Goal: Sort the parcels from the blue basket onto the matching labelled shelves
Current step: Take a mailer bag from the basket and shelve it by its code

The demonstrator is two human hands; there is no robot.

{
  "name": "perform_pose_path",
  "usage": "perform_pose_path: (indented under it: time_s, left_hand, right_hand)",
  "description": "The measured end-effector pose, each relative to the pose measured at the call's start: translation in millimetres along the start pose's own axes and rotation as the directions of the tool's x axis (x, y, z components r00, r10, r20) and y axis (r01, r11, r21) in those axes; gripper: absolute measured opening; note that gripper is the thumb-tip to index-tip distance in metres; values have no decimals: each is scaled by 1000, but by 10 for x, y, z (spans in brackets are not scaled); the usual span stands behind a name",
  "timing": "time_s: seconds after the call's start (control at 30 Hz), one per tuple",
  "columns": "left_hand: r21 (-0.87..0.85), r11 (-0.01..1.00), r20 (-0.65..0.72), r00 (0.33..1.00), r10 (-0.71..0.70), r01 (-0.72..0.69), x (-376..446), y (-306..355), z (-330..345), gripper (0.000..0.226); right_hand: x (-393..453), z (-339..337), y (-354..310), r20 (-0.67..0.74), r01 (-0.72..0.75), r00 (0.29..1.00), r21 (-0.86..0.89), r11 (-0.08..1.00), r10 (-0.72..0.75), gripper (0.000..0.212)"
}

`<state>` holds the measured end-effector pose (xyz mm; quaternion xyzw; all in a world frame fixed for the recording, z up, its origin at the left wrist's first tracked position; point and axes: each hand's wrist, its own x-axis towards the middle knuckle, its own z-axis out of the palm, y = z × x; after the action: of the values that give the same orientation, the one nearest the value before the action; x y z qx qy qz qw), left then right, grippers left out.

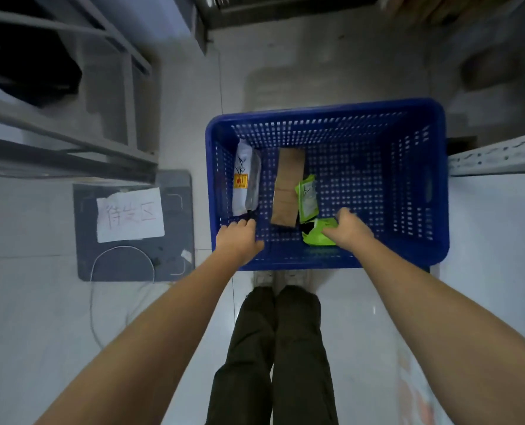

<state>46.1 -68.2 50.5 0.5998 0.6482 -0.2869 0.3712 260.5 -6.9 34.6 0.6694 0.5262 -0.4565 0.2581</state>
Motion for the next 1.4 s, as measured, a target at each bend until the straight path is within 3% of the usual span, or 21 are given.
perform_pose_path:
  time_s: [0.3,0.5,0.57,0.67,0.83,0.93,1.0,1.03,1.13,1.27,1.3,1.33,1.4]
  left_hand:
    - [-309,950,149,989,1,46,1634,219,881,55]
    - [-475,880,-23,999,-23,9,2715,628,833,63]
    - [-493,870,-86,996,-33,-14,2997,760,827,61]
    - [-420,907,-135,988,-70,7,3275,884,893,58]
    - [-383,923,-156,983,-96,29,3388,951,1100,36]
    - [-463,886,-213,974,-78,-30,3326,942,1111,23]
    - [-638,766,-199,978,-68,-76,3223,952,1110,17]
    - [-751,654,-180,981,-70,-91,3153,960,1107,7]
    - [-976,210,-79,992,-94,-58,2871,994,1095,20]
    - [-944,-312,100,995,23,103,2377,996,1128,7]
    - [-909,-394,116,990,78,137,2264,992,1154,5]
    - [-900,-409,115,987,113,152,2158,994,1186,4]
    - [-935,-320,117,984,133,154,2031,964,1272,14]
  right_hand:
    - [1394,802,644,66,-106,993,127,986,98,52]
    - [2042,1105,881,36,-126,992,275,953,121,42]
    - [2171,1176,882,58,-166,986,461,872,157,25]
    - [2233,1260,823,201,-272,962,714,645,183,10]
    - [2243,1381,791,294,-337,941,794,506,164,16]
    - [2243,1396,746,316,-353,936,823,445,158,25]
    - [2236,1388,686,348,-372,928,848,377,135,32]
    - [2221,1370,643,370,-386,922,866,319,112,37]
    - [2182,1301,522,426,-426,905,904,44,22,54]
    - [2125,1162,402,331,-341,939,862,-375,-92,56]
    - [2111,1123,378,288,-296,953,840,-455,-89,49]
    - [2102,1093,358,254,-256,964,827,-500,-74,40]
    - [2072,1040,322,210,-207,976,840,-502,-51,27]
